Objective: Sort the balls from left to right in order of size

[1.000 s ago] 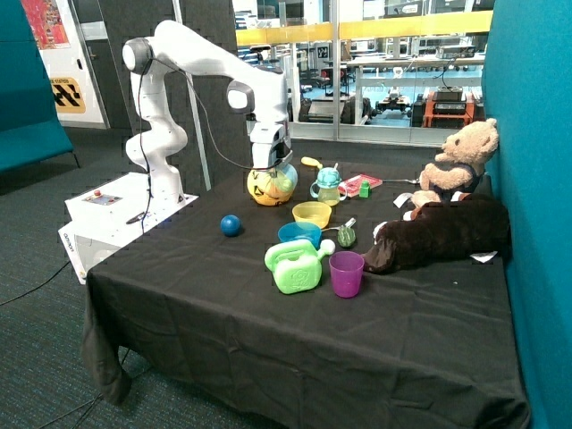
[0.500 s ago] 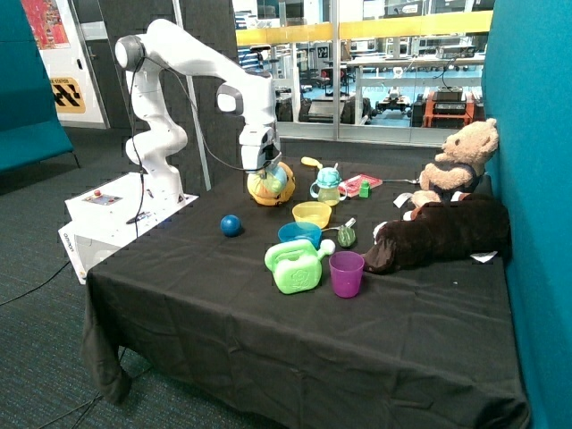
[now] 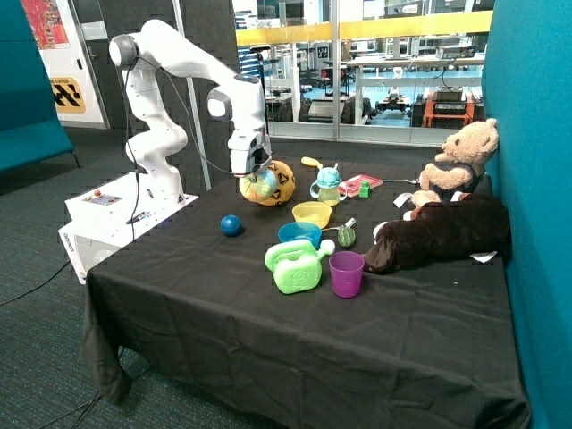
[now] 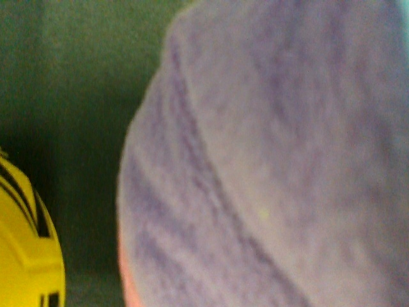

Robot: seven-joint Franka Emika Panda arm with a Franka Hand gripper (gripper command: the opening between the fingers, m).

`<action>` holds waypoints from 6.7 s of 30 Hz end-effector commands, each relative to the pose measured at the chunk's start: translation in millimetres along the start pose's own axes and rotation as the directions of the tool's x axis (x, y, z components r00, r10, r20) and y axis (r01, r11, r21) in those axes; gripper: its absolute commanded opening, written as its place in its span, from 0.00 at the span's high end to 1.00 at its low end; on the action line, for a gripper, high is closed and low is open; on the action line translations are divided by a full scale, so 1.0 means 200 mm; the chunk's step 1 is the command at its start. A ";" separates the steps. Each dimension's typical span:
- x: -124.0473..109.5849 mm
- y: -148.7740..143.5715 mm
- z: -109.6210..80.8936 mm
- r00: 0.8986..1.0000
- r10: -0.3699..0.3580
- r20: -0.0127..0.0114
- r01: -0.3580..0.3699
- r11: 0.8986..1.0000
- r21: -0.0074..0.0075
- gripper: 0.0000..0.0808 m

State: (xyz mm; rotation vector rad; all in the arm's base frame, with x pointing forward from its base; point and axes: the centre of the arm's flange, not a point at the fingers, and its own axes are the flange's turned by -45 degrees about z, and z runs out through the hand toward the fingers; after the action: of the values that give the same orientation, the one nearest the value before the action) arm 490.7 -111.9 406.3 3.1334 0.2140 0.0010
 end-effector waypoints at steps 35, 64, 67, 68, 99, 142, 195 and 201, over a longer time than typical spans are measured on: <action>-0.32 0.00 0.27 1.000 0.029 0.001 -0.029 1.000 0.001 1.00; -0.25 -0.02 0.41 1.000 0.016 0.001 -0.016 1.000 0.001 1.00; -0.26 -0.02 0.42 1.000 0.014 0.001 -0.014 1.000 0.001 0.94; -0.26 -0.02 0.42 1.000 0.014 0.001 -0.014 1.000 0.001 0.92; -0.24 -0.01 0.36 1.000 0.003 0.001 -0.003 1.000 0.001 0.13; -0.24 -0.03 0.30 1.000 -0.016 0.001 0.016 1.000 0.001 0.01; -0.22 0.02 -0.19 0.996 -0.087 0.000 0.087 0.996 0.001 0.09; -0.20 0.06 -0.19 0.997 -0.079 0.000 0.079 0.997 0.001 0.09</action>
State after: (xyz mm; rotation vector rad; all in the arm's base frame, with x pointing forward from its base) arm 450.3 -122.2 439.2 3.1222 0.3397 0.0009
